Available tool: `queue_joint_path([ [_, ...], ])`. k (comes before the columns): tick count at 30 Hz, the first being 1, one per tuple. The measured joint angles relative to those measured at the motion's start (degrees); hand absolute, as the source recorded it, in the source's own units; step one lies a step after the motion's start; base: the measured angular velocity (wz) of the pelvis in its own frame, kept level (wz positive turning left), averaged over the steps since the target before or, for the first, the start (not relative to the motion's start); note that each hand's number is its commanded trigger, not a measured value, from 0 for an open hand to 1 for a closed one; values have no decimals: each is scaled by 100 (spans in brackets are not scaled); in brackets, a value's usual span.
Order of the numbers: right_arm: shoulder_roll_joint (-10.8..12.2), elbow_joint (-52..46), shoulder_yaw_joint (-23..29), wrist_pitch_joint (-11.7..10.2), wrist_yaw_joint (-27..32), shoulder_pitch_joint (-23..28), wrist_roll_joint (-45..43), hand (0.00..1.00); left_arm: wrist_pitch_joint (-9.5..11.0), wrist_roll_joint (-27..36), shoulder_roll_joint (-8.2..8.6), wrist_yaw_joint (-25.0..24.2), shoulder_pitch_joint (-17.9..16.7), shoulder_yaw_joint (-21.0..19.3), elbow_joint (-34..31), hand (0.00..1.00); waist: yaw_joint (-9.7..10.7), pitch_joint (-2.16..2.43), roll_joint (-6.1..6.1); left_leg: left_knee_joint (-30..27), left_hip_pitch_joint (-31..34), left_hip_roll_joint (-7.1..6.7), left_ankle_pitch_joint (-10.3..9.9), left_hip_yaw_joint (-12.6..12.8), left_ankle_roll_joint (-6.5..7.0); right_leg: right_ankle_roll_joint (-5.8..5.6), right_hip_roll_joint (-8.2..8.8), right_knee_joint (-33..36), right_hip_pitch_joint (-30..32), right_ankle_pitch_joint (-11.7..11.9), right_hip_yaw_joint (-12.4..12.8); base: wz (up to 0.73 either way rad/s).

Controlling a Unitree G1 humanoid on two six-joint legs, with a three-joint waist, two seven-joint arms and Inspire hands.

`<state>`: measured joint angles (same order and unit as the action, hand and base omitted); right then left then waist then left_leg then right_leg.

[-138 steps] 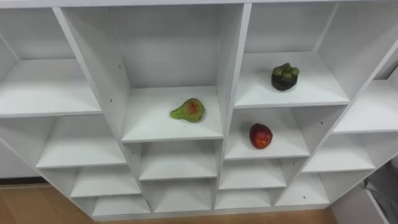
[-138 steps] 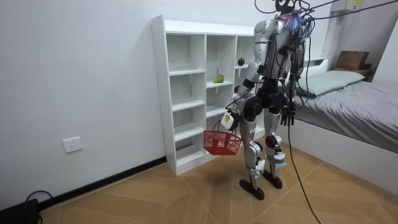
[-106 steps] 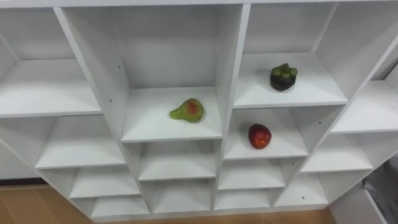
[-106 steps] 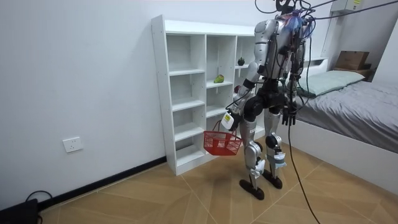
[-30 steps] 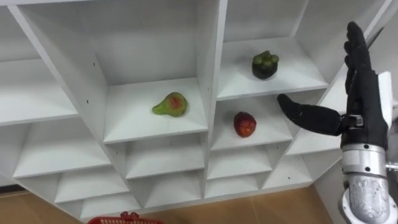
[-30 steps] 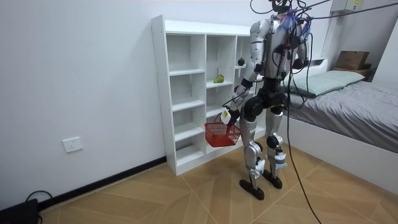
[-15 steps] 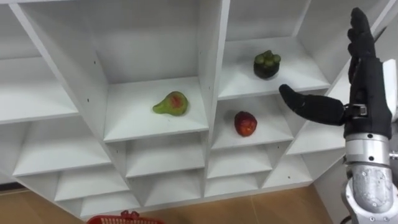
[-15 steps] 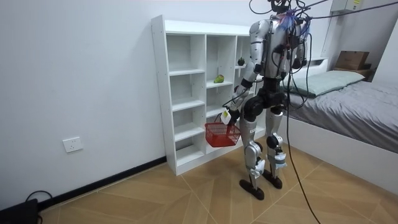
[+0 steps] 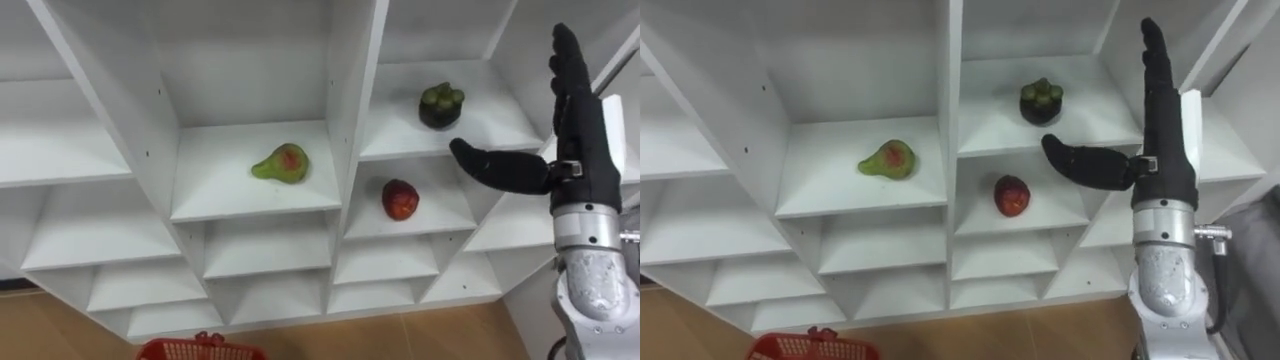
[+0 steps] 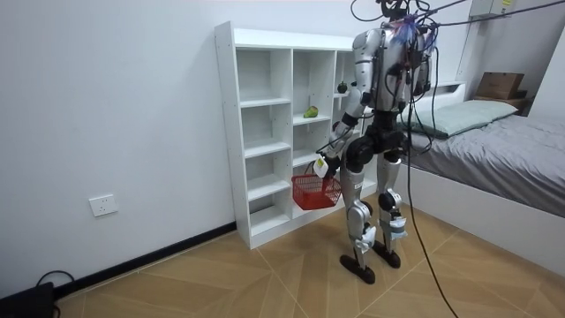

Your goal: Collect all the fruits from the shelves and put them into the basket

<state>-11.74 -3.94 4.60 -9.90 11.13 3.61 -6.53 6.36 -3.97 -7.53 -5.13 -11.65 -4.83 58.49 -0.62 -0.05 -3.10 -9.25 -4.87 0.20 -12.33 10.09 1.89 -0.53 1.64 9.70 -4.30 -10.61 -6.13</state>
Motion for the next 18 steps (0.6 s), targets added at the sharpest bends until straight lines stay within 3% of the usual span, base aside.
queue_joint_path([
  [6,-26,571,-5,79,36,-157,70,0,-15,0,-5,84,14,55,-2,100,-54,-31,39,0,-65,-2,-1,-84,1,-3,18,1,-71,3,-126,6],
  [11,-135,579,-6,135,134,-366,70,0,-18,-4,0,81,9,56,-2,100,-115,-31,81,2,-78,2,3,-115,-6,5,17,8,-122,8,-197,2],
  [18,-210,610,-103,132,201,-763,-4,0,-63,-9,-2,96,12,67,-66,100,-129,-21,36,-1,-72,0,5,-152,-9,5,19,-3,-134,8,-277,1],
])
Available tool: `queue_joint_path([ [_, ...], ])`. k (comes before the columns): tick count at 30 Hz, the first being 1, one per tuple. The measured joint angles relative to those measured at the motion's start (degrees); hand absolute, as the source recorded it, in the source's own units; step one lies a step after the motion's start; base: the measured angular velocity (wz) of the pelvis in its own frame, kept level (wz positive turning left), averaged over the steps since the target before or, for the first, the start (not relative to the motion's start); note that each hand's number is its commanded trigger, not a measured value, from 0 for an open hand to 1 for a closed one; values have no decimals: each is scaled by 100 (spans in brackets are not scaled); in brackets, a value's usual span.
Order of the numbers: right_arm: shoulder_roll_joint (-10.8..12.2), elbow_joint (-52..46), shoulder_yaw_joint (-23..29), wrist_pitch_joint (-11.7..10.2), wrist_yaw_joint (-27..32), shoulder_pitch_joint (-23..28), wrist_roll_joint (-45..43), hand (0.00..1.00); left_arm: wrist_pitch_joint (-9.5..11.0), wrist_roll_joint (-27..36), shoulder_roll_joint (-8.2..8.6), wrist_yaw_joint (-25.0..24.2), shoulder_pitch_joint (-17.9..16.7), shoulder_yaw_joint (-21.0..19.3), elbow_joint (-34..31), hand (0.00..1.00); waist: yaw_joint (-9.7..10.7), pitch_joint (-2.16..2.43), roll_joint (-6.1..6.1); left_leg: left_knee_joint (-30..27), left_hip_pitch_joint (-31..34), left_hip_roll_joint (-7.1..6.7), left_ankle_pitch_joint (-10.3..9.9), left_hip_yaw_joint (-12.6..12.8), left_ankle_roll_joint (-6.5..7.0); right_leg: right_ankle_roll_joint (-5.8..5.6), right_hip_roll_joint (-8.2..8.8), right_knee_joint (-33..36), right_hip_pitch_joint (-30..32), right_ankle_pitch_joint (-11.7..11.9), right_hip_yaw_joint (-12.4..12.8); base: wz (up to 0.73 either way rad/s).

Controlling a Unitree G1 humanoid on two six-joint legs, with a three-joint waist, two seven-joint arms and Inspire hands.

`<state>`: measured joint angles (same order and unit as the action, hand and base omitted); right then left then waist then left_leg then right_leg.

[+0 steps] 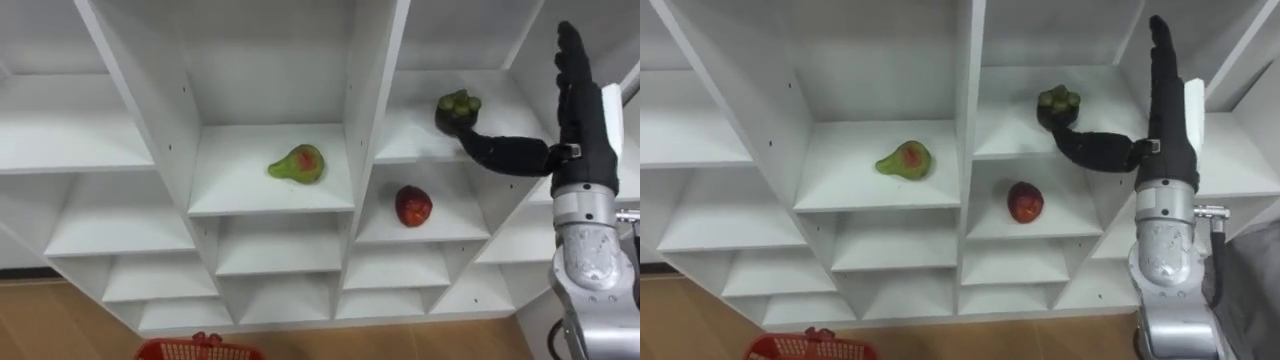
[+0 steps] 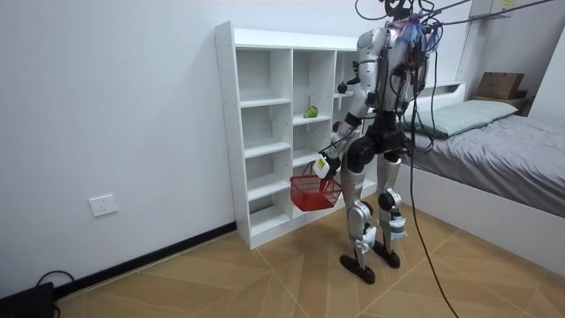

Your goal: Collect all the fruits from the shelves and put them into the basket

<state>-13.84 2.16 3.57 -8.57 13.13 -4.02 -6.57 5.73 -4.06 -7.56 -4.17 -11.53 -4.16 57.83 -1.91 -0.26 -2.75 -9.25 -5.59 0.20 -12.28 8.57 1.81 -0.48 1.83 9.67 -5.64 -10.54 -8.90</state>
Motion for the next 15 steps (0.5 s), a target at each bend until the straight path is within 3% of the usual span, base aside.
queue_joint_path([
  [8,-1,782,-40,4,-123,-454,116,0,-76,3,-15,-65,40,2,-54,100,-23,3,-50,-16,1,-7,3,-67,-1,0,9,-9,-34,0,-69,5],
  [15,-1,901,-40,58,-136,-470,135,0,-160,5,-13,-141,83,-3,-49,100,-40,-2,-42,-18,3,-5,9,-84,-9,0,3,-13,-35,0,-69,0],
])
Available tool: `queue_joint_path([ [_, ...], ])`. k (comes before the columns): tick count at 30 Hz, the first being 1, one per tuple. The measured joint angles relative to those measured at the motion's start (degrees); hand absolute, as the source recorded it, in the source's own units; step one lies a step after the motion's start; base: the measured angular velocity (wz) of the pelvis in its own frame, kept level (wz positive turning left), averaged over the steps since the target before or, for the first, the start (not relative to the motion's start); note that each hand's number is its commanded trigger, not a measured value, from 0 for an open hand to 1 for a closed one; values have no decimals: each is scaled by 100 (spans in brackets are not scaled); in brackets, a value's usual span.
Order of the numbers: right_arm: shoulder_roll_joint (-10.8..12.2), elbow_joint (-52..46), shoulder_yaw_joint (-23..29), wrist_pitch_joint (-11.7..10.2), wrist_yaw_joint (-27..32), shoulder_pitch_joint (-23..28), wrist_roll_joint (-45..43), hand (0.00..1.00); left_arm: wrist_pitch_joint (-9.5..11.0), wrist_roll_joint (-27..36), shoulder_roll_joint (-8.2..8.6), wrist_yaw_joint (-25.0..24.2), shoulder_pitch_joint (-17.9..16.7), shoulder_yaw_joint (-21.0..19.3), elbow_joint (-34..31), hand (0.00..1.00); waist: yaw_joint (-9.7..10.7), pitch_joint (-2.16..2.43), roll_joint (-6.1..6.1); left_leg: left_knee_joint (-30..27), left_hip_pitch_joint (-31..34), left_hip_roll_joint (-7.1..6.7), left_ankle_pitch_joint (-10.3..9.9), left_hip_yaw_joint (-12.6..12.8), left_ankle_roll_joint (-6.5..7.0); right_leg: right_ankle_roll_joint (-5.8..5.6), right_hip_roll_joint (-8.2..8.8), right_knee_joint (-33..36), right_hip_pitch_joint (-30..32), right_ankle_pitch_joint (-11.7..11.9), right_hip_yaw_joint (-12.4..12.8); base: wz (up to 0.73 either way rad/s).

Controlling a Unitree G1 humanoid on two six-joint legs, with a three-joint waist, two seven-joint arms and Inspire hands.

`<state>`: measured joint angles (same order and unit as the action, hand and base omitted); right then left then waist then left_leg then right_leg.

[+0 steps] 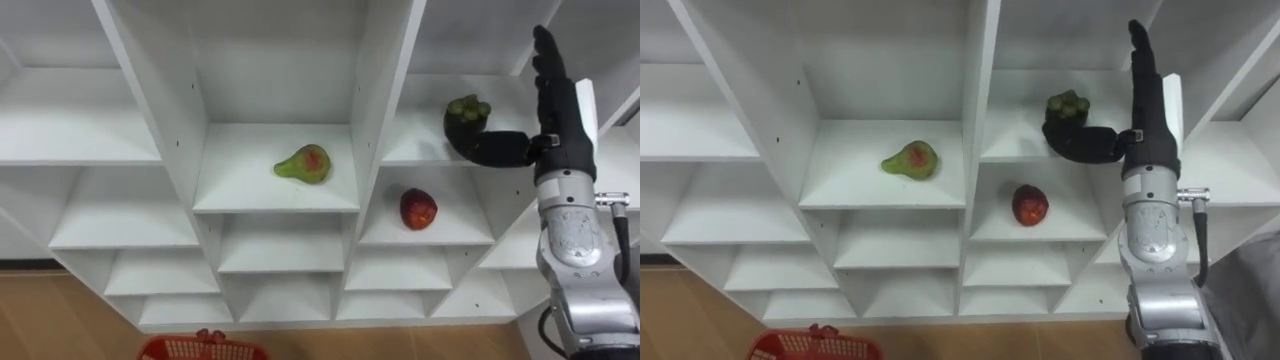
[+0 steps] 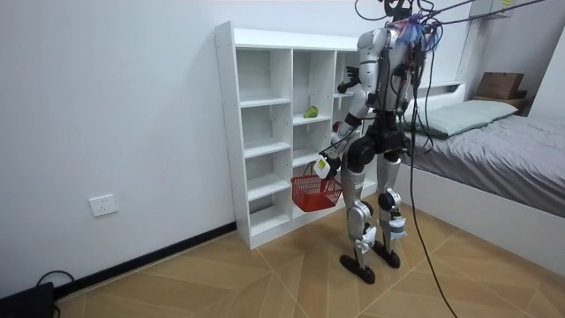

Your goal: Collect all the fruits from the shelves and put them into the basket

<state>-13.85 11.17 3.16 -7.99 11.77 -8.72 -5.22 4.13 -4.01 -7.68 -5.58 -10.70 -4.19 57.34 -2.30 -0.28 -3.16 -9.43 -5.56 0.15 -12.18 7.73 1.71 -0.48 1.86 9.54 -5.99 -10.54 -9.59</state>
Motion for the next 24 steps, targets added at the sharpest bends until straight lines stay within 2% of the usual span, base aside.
queue_joint_path([
  [13,0,183,3,63,-130,-53,55,0,-12,-5,0,-14,3,-15,-5,100,-6,-3,-10,-4,12,-1,12,-17,-2,0,3,5,-1,0,-19,0],
  [24,-82,438,35,318,-214,-249,39,0,-151,-11,-26,-99,20,-26,-96,100,-116,3,-43,-6,31,-2,16,-48,-3,0,5,4,8,0,-63,1],
])
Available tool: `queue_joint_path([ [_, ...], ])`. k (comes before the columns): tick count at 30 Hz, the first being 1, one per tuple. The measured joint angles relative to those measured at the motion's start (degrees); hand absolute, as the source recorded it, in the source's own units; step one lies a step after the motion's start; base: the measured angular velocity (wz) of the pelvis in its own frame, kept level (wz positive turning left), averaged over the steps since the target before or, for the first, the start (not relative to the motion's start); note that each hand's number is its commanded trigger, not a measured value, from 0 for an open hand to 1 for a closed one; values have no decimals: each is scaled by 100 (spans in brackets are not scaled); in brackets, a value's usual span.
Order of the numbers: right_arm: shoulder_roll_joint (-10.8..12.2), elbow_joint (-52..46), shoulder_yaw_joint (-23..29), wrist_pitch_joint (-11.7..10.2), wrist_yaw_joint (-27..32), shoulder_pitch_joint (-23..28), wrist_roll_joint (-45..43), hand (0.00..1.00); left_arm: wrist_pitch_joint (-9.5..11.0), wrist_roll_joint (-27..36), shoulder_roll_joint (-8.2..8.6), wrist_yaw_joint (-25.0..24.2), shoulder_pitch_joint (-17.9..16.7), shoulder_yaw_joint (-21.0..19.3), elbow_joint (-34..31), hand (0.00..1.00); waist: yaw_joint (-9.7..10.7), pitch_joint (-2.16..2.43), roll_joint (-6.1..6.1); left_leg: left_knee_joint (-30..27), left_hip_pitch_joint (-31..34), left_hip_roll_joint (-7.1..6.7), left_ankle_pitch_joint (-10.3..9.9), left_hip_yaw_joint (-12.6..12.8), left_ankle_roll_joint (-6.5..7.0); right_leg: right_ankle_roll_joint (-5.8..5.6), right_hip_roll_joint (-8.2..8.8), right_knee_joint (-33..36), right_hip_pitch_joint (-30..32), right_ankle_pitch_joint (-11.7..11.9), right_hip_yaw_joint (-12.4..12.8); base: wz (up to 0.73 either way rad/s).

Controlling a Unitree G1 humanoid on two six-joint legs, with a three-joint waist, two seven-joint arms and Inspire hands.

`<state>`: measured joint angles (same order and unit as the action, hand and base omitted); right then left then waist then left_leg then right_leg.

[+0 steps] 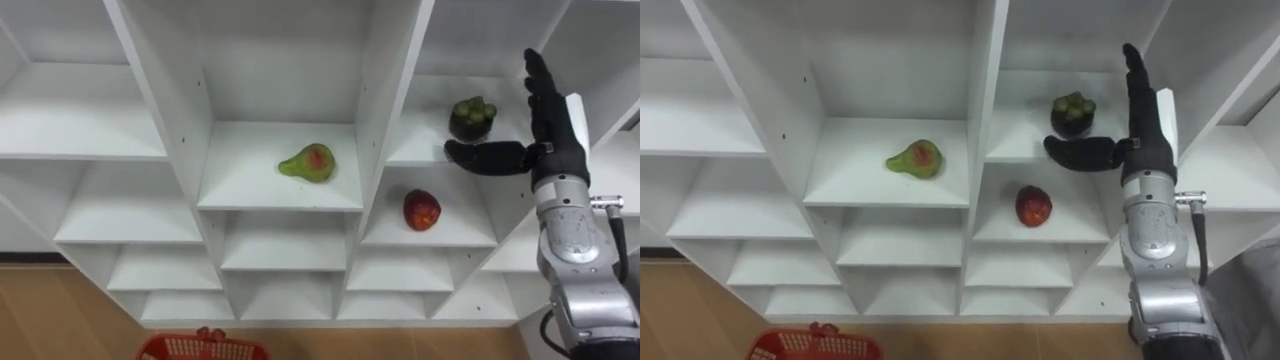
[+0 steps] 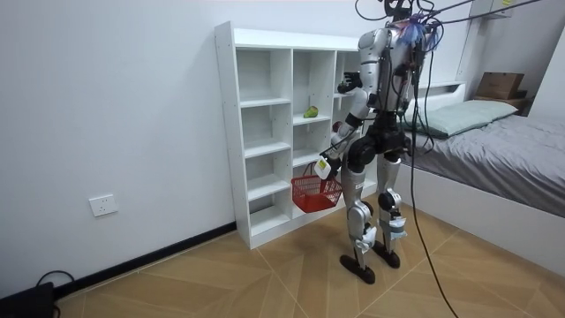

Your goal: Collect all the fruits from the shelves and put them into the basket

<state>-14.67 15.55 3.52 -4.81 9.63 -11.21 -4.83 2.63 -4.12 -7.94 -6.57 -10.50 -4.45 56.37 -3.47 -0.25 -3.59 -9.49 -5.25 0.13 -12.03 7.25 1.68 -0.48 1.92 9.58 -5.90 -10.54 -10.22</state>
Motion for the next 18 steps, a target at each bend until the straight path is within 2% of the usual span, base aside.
queue_joint_path([
  [7,-80,185,-18,4,0,-107,-7,0,-73,-2,-3,1,-2,13,-74,100,-27,2,-6,-3,-9,1,3,-13,-4,0,-2,-1,-9,0,-4,0],
  [9,-91,216,-18,124,-32,-149,-25,0,-92,-7,-2,3,-3,12,-98,100,-40,-3,-13,-3,13,-3,11,-13,-4,0,-1,1,9,0,-4,0],
  [18,-160,385,-16,131,-56,-439,-292,0,-125,-45,-16,-16,22,-14,-112,100,-75,2,-70,-2,70,-3,39,-54,-15,6,-6,8,74,3,-9,1],
])
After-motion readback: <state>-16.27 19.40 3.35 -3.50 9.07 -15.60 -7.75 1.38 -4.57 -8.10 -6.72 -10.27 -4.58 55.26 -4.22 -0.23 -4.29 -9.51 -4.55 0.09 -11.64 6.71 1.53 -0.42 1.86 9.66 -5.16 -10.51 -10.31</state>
